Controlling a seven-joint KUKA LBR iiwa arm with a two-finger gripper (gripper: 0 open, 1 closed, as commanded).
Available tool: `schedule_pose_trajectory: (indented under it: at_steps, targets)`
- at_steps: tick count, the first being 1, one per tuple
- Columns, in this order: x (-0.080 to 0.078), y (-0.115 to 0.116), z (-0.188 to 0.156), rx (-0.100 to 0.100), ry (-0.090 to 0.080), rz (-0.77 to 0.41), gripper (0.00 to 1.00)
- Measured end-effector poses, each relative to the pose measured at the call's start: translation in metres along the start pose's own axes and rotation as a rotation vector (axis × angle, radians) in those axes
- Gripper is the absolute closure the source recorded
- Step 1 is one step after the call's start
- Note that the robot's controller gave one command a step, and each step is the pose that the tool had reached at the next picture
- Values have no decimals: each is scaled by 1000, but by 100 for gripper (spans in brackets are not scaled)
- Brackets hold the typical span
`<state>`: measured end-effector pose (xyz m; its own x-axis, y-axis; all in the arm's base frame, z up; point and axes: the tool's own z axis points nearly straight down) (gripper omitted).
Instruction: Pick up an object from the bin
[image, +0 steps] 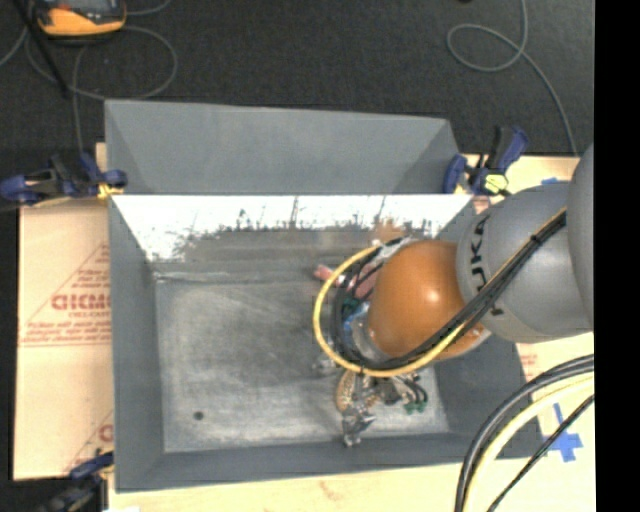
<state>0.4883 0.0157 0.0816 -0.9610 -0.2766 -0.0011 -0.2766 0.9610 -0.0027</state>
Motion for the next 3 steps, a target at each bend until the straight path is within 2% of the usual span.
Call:
schedule_pose_trajectory:
  at_steps: [1,2,3]
  targets:
    - [1,-57,8,-8,-8,-154,100]
    - [1,-57,8,-9,-8,-152,100]
    - [-11,-63,10,-13,12,-206,100]
